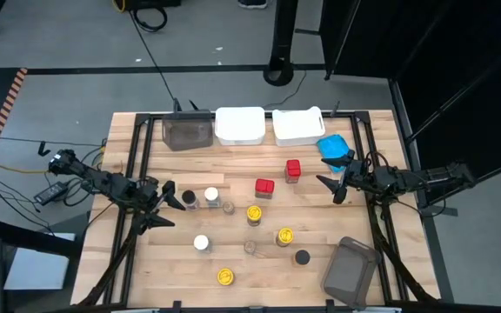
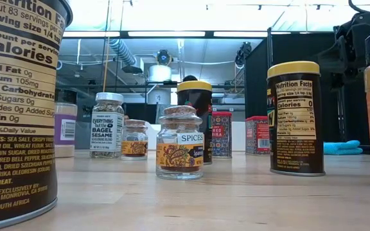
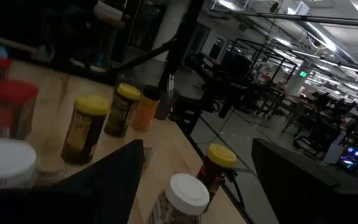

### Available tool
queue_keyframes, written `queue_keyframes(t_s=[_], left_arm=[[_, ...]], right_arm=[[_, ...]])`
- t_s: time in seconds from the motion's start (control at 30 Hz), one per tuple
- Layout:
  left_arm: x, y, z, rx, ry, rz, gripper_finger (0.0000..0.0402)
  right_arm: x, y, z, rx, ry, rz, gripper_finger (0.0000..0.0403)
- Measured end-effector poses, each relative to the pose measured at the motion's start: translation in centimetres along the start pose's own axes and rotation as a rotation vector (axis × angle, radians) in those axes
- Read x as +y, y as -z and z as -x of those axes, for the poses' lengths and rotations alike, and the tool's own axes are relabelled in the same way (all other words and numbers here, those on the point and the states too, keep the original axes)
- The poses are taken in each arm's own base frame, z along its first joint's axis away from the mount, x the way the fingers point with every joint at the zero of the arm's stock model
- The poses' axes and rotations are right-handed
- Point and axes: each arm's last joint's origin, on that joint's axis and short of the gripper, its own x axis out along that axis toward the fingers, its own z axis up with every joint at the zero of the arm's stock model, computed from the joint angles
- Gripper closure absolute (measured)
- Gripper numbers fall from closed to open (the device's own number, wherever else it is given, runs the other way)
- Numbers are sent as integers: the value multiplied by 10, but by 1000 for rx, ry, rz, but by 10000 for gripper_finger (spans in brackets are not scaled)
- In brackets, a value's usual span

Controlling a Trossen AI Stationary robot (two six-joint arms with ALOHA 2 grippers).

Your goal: Sort spices by type

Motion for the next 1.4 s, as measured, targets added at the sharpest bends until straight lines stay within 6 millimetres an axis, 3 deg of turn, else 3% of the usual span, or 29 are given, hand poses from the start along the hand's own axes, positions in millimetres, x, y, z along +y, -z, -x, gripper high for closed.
queue_keyframes(t_s=[0.1, 0.43, 0.7, 0.97, 1.07, 1.2, 1.4], left_arm=[[-1, -2, 0, -17, 9, 18, 96], [-1, -6, 0, -79, -10, 385, 96], [-3, -22, 3, -289, -29, 416, 96], [-1, -32, 7, -473, -178, 419, 96], [-12, -59, 13, -532, -170, 340, 96], [-32, -112, 19, -528, -265, 200, 96], [-64, -187, 1, -220, -468, 29, 96]], right_arm=[[0, 0, 0, 0, 0, 0, 82], [0, 0, 0, 0, 0, 0, 82], [0, 0, 0, 0, 0, 0, 82], [0, 0, 0, 0, 0, 0, 82], [0, 0, 0, 0, 0, 0, 82], [0, 0, 0, 0, 0, 0, 82], [0, 0, 0, 0, 0, 0, 82]])
